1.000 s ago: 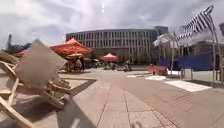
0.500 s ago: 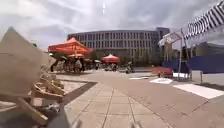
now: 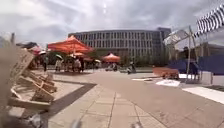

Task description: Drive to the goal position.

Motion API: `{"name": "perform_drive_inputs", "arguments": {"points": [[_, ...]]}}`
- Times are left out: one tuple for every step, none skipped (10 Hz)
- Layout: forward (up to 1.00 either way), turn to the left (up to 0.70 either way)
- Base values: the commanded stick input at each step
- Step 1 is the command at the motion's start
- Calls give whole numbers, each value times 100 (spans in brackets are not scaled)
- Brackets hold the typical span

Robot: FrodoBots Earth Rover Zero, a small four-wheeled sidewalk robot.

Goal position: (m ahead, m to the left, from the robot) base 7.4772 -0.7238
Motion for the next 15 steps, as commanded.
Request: {"name": "perform_drive_inputs", "arguments": {"points": [[85,-1],[85,-1],[85,0],[85,1],[85,15],[85,29],[85,2],[85,0],[85,-1],[85,-1],[85,-1],[85,-1],[85,1],[85,1],[85,1]]}}
